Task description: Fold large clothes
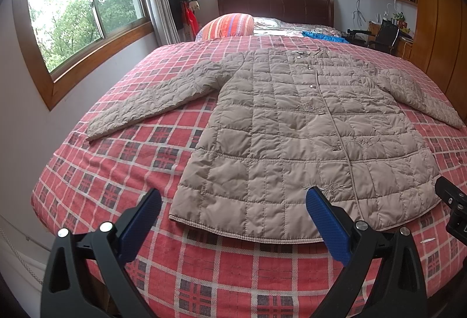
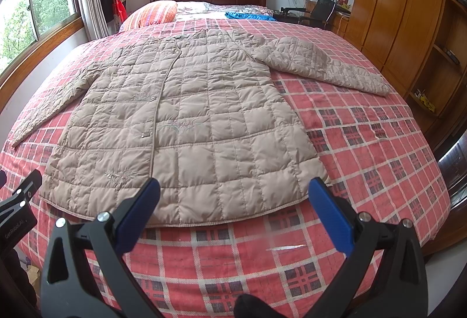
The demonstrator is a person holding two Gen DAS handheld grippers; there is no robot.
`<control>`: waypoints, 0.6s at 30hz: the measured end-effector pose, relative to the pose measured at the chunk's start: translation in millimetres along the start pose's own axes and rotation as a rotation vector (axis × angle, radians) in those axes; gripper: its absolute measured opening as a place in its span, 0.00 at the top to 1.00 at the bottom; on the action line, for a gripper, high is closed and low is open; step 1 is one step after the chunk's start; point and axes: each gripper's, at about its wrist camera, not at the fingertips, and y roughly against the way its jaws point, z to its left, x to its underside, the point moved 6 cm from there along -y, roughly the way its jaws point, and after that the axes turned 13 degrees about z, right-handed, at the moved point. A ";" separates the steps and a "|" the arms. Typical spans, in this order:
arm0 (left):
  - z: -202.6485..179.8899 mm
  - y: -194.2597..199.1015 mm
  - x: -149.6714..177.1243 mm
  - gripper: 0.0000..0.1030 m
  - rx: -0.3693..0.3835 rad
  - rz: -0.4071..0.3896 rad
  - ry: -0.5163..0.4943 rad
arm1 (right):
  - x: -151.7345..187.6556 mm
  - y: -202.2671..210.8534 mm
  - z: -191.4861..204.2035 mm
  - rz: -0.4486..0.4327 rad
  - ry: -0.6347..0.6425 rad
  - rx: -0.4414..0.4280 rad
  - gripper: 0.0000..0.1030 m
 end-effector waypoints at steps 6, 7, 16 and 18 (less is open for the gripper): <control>-0.2 -0.2 0.3 0.03 0.001 0.000 -0.001 | 1.5 -1.6 -0.4 0.000 -0.001 0.000 0.02; -0.7 -0.2 0.3 0.03 0.001 0.000 -0.002 | 1.5 -1.7 -0.3 0.001 -0.001 -0.001 0.02; -2.4 -4.0 1.8 0.03 0.008 0.004 -0.005 | 1.8 -0.7 -1.2 0.001 0.000 -0.001 0.02; -3.5 -5.0 2.3 0.03 0.013 0.008 -0.007 | 2.0 -2.2 -3.5 0.003 -0.001 -0.003 0.02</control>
